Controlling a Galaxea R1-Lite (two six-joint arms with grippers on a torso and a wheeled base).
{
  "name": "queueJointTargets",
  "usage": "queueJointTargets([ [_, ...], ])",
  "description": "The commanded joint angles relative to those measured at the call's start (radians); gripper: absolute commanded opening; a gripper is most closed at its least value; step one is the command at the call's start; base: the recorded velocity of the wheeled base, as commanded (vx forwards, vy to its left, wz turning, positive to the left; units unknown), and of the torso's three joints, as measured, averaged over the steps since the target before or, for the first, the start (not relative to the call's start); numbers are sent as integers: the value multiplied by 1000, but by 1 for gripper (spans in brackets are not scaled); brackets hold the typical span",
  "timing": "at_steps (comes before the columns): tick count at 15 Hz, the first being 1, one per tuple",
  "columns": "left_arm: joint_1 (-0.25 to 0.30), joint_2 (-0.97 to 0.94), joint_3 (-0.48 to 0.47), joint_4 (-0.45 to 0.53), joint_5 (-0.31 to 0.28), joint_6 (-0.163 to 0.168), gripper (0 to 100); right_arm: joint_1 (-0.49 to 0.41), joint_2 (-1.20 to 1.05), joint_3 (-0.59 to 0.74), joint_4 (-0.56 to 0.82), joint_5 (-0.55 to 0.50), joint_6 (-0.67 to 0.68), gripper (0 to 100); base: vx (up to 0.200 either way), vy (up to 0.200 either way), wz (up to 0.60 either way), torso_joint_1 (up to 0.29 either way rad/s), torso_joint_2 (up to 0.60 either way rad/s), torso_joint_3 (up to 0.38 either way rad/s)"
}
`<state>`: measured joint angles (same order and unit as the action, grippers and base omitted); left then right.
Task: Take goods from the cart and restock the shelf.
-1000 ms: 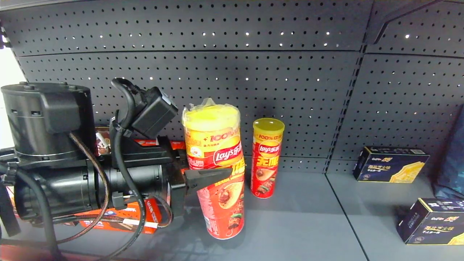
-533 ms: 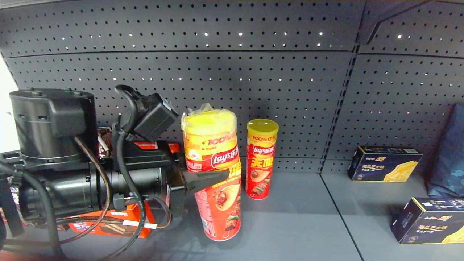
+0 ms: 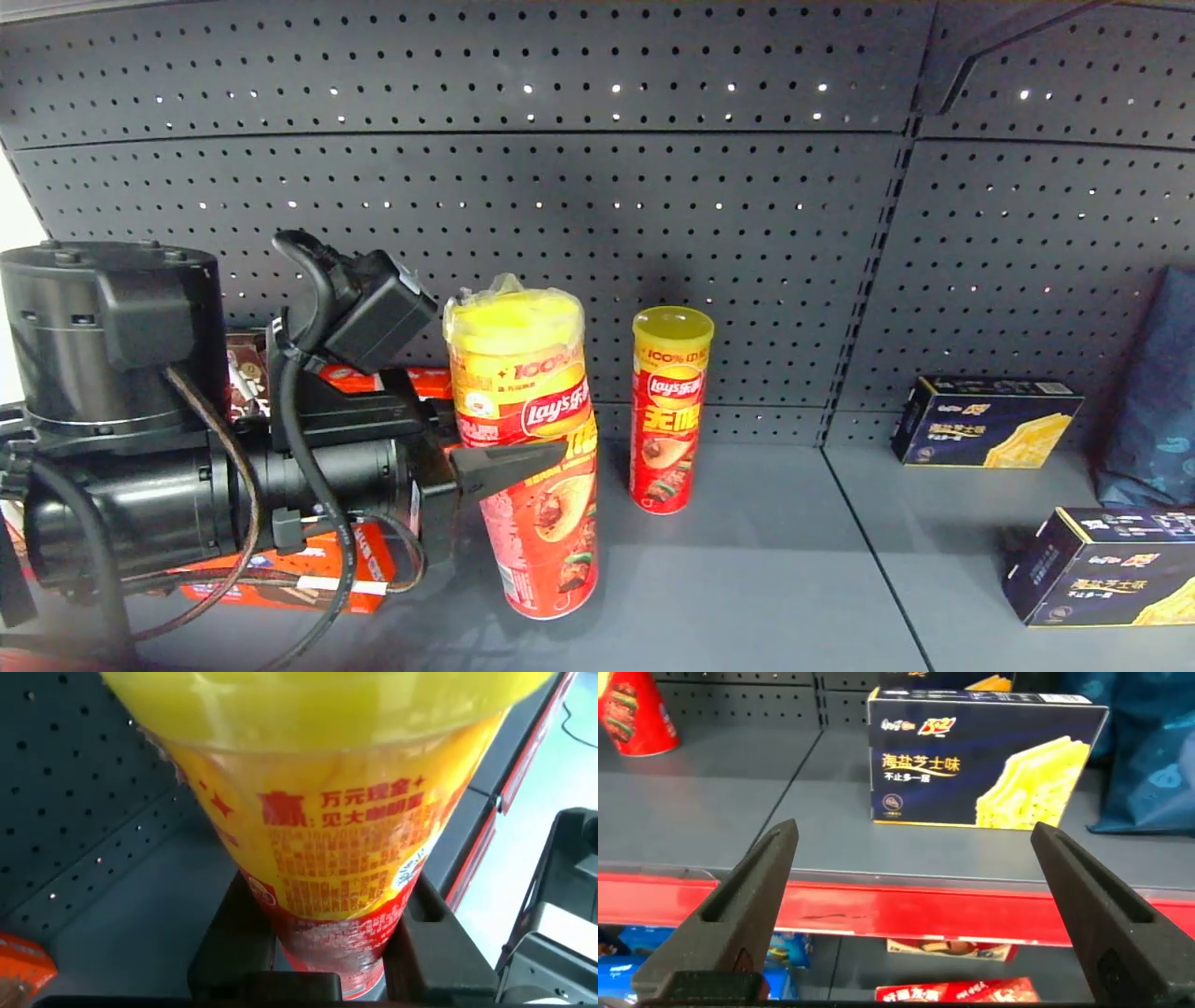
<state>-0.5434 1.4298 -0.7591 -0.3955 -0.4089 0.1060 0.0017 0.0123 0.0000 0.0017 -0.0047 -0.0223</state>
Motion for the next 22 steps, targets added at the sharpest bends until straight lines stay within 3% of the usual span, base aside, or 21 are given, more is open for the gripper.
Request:
queueJointTargets([
  [1,-1,-14,37,-3,2,1,0,-16,29,-2,1,-40,1,100,0,0,0,0,0,0],
  [3,-3,-26,35,1,4,1,0,-8,41,-3,0,-28,4,100,0,0,0,0,0,0],
  [4,-3,-25,35,1,21,1,0,8,140,-199,-3,11,70,100,0,0,0,0,0,0],
  [5,-4,-26,43,3,30,0,0,11,403,-448,0,8,206,100,0,0,0,0,0,0],
  [6,-3,-26,47,1,35,-2,0,20,500,-565,6,18,183,100,0,0,0,0,0,0],
  [8,3,-26,52,-2,47,-3,0,60,584,-578,14,68,-8,100,0,0,0,0,0,0],
  [11,10,-26,70,-6,47,-3,0,187,735,-603,14,106,-125,100,0,0,0,0,0,0],
  [14,23,-25,73,-40,45,-2,0,277,917,-646,4,109,-128,100,0,0,0,0,0,0],
  [16,23,-25,86,-43,44,0,0,360,1037,-647,-98,106,-131,100,0,0,0,0,0,0],
  [18,23,-25,113,-48,44,1,0,363,1146,-660,-238,164,-126,100,0,0,0,0,0,0],
  [19,25,-26,141,-68,44,1,0,362,1187,-678,-256,216,-126,100,0,0,0,0,0,0],
  [22,26,-25,184,-126,42,-2,0,376,1315,-721,-282,246,-130,100,0,0,0,0,0,0],
])
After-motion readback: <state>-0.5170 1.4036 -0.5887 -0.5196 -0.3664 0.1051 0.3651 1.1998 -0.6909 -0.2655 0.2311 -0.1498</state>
